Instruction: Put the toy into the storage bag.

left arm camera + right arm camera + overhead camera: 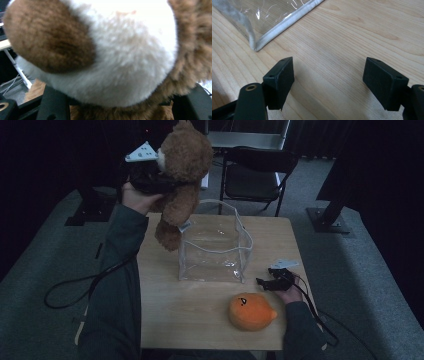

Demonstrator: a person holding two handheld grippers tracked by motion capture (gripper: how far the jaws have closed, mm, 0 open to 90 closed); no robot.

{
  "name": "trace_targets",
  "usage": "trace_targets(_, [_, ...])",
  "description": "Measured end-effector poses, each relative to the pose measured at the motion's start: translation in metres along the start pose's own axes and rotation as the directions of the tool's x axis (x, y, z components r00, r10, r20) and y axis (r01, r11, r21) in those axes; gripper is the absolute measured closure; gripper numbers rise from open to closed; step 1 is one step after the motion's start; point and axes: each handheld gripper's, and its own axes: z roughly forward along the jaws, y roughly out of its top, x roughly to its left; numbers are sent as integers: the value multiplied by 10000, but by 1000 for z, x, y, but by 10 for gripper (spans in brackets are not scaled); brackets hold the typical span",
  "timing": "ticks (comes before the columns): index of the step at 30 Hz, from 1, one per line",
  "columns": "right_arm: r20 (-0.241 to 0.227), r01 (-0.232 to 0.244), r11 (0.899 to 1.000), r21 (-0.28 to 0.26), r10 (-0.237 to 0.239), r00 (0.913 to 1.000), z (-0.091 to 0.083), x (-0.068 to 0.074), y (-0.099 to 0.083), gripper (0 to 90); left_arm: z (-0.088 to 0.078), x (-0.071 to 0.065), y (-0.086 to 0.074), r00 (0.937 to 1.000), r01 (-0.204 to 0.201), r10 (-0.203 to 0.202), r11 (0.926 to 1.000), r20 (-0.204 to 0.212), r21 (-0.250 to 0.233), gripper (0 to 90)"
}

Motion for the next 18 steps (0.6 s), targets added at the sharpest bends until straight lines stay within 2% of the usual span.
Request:
trace_targets(10, [1, 12, 10000, 2, -12, 10000, 0, 0, 0, 242, 10, -2, 2, 9998, 85, -83, 9999, -179, 134, 403])
trace_targets(18, [-7, 0, 10000, 3, 0, 10000, 0, 0, 0, 242, 15, -4, 9, 9993, 236, -236, 9997, -291, -17, 403])
